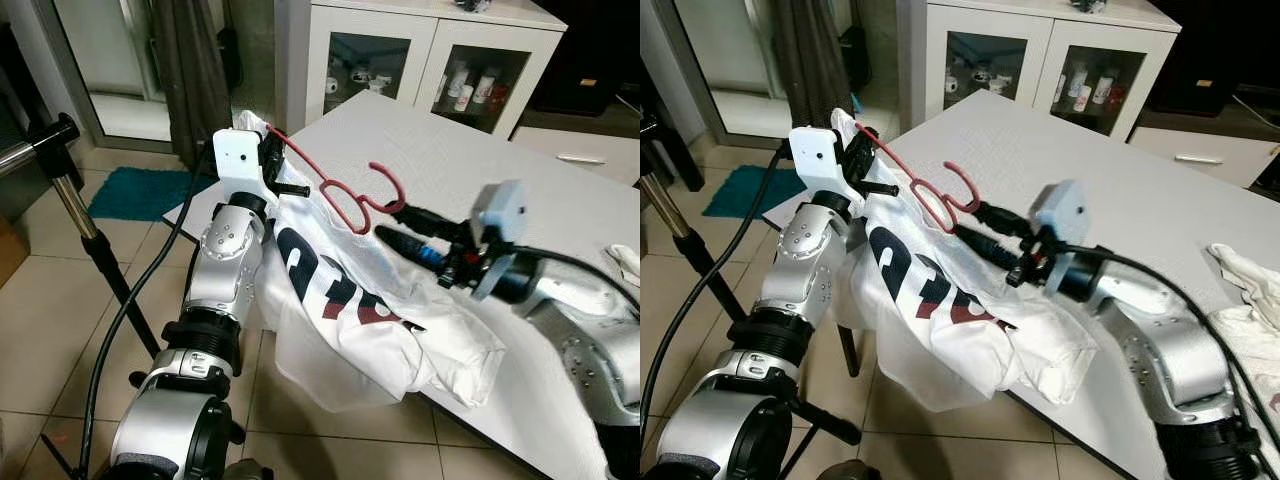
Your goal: Hang hanger
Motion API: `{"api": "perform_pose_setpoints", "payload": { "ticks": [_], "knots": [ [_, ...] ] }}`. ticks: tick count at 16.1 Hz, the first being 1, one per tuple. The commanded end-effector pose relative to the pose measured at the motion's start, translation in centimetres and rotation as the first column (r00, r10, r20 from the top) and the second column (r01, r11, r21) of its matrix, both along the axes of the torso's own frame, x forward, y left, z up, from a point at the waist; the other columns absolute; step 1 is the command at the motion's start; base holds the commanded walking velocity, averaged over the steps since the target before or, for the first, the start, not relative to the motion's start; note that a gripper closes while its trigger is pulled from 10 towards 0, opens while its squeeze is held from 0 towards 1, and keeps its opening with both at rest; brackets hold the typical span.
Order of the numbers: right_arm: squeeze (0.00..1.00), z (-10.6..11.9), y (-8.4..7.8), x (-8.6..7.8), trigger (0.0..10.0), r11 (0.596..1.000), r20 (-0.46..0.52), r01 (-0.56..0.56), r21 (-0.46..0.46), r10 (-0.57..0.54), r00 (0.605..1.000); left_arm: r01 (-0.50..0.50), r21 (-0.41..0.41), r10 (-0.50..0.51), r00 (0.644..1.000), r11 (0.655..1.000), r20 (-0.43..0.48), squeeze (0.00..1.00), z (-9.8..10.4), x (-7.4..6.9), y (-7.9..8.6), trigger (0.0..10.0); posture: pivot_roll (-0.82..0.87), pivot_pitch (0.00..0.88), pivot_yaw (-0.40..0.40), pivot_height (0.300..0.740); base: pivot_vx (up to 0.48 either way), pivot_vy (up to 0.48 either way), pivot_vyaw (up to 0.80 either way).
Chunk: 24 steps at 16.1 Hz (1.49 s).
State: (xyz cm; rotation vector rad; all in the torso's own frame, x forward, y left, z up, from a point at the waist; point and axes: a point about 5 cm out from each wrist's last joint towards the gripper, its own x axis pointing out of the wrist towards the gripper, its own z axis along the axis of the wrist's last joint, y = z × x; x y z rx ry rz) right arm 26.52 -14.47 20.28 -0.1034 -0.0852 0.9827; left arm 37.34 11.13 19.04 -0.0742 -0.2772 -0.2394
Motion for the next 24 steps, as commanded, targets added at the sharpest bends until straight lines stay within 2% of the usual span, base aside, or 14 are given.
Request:
{"api": "perform_pose_setpoints", "payload": {
  "ticks": [1,4,7,11,12,13,16,17,19,21,24],
  "knots": [
    [0.0,-0.2,0.5,0.4,10.0,1.0,-0.013,-0.002,-0.021,0.002,1.0,0.005,0.004,-0.005,0.999,1.0,0.048,0.0,1.1,0.0,-0.2,0.0,0.04,0.0,-0.036,0.723,0.0,0.0,0.0],
    [0.0,-1.1,0.8,1.5,10.0,0.997,-0.02,0.065,-0.046,-0.066,0.998,0.007,0.002,-0.007,0.999,1.0,0.053,0.0,1.3,0.0,-0.3,0.0,0.04,0.0,-0.037,0.723,0.0,0.0,0.0],
    [0.0,-1.8,0.8,3.3,10.0,0.978,-0.007,0.194,-0.075,-0.195,0.981,0.006,0.0,-0.006,0.998,1.0,0.058,0.0,1.4,0.0,-0.2,0.0,0.04,0.0,-0.037,0.723,0.0,0.0,0.0],
    [0.0,-1.7,0.2,4.2,10.0,0.964,-0.002,0.259,-0.062,-0.26,0.966,0.003,0.0,-0.003,0.998,1.0,0.059,0.0,1.4,0.0,-0.2,0.0,0.05,0.0,-0.039,0.723,0.0,0.0,0.0],
    [0.08,-1.6,-0.1,4.2,10.0,0.963,-0.003,0.265,-0.058,-0.265,0.964,0.002,0.001,-0.002,0.998,1.0,0.059,0.0,1.4,0.0,-0.2,0.0,0.05,0.0,-0.039,0.723,0.0,0.0,0.0],
    [1.0,-1.4,-0.5,4.0,10.0,0.962,0.0,0.268,-0.056,-0.269,0.963,0.001,0.002,-0.001,0.998,1.0,0.058,0.0,1.3,0.0,-0.1,0.0,0.05,0.0,-0.038,0.723,0.0,0.0,0.0],
    [1.0,-1.1,-2.0,4.2,10.0,0.944,0.01,0.323,-0.063,-0.323,0.946,0.003,0.004,-0.003,0.998,1.0,0.057,0.0,1.3,0.0,-0.1,0.0,0.04,0.0,-0.034,0.723,0.0,0.0,0.0],
    [0.97,-1.1,-2.2,4.3,10.0,0.942,0.01,0.329,-0.066,-0.33,0.944,0.004,0.004,-0.005,0.998,1.0,0.058,0.0,1.3,0.0,-0.2,0.0,0.04,0.0,-0.033,0.723,0.0,0.0,0.0],
    [0.64,-1.1,-2.0,4.2,10.0,0.949,0.0,0.311,-0.059,-0.311,0.95,0.011,0.004,-0.011,0.998,1.0,0.061,0.0,1.4,0.1,-0.4,0.0,0.03,0.0,-0.031,0.723,0.0,0.0,0.0],
    [0.64,-1.1,-1.0,3.9,10.0,0.964,-0.011,0.262,-0.046,-0.263,0.965,0.012,0.005,-0.012,0.998,1.0,0.063,0.0,1.5,0.1,-0.4,0.0,0.04,0.0,-0.032,0.723,0.0,0.0,0.0],
    [0.64,-1.1,-0.7,3.8,10.0,0.971,-0.027,0.239,-0.024,-0.239,0.971,0.008,0.006,-0.009,0.998,1.0,0.068,0.0,1.6,0.1,-0.3,0.0,0.05,0.0,-0.034,0.723,0.0,0.0,0.0]
  ]
}}
